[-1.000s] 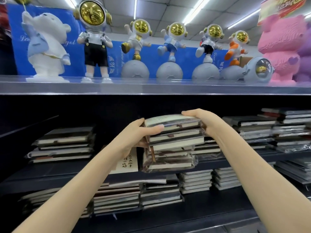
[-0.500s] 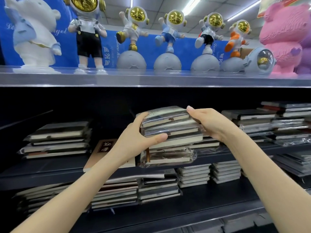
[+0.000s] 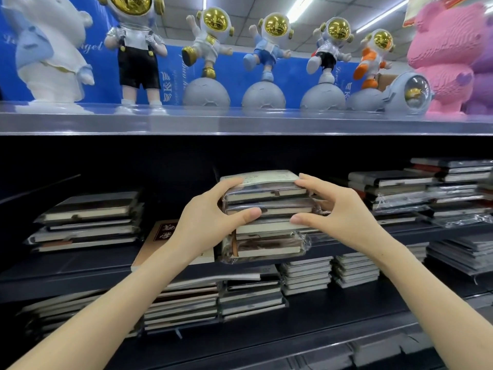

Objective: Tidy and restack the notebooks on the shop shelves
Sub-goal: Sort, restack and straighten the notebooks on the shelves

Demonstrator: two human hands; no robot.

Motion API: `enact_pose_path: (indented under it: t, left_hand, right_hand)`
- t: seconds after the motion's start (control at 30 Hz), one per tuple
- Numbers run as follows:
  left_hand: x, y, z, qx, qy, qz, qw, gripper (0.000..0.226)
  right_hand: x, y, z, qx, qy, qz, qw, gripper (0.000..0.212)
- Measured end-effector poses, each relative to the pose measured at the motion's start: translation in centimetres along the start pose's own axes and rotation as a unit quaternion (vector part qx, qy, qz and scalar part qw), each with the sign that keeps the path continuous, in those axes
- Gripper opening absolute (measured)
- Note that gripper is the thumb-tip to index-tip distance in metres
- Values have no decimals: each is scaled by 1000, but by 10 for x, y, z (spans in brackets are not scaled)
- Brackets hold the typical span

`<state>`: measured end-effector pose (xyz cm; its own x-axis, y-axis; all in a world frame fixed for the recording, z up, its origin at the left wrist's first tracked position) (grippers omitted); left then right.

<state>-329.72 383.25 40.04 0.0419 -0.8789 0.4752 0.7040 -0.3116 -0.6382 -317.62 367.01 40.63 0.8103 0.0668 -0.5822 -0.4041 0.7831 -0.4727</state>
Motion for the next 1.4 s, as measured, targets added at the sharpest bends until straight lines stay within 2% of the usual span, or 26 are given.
enact_pose_path:
  t: [0.13, 0.27, 0.47, 0.87, 0.97, 1.0, 1.07, 1.13, 1.2, 1.27, 1.33, 1.4]
  left_hand:
    - [4, 7, -5, -33, 24, -13, 999, 65]
    - [-3, 14, -6, -49, 46, -21, 998, 88]
    - [-7, 18, 24, -68, 52, 22, 996, 87]
    - [-26, 35, 56, -25, 33, 17, 999, 82]
    - [-26, 32, 47, -41, 22, -6, 999, 87]
    - [-28, 28, 40, -40, 16, -18, 999, 87]
    - [-37, 17, 21, -28, 0, -30, 999, 84]
    - [-56, 0, -2, -1, -25, -1, 1000, 75]
    - [-85, -23, -26, 42, -62, 48, 996, 65]
    - [-116, -52, -48, 87, -97, 106, 986, 58]
    - [-145, -82, -68, 123, -119, 179, 969, 53]
    - [-170, -112, -83, 155, -138, 240, 948, 49]
  right_hand:
    - [-1, 10, -11, -18, -37, -96, 995, 86]
    - [8, 19, -13, -29, -18, -28, 999, 80]
    - [24, 14, 14, -27, 21, -3, 999, 83]
    - [64, 15, 47, -2, 53, 38, 998, 74]
    - [53, 17, 40, 12, 54, -39, 998, 75]
    - [40, 13, 37, 51, 30, -100, 993, 72]
    - [-2, 10, 24, 160, -84, -185, 966, 57]
    - [-43, 26, 7, 228, -180, -181, 940, 41]
    - [-69, 60, 2, 206, -231, -132, 942, 31]
    - [-87, 101, 4, 148, -236, -81, 957, 26]
    - [-93, 143, 11, 87, -200, -50, 975, 26]
    - [-87, 185, 24, 18, -128, -28, 991, 30]
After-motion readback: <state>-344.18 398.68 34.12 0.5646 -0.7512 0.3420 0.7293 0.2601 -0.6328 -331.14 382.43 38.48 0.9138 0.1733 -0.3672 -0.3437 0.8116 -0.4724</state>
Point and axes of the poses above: each hand's wrist, its own z-axis towards the middle knuckle, its own y-axis out of the palm, x = y × z, the point moved 10 cm from there along z, towards the middle knuckle, and after that the axes turned 10 degrees about z, right-handed, at the moved point
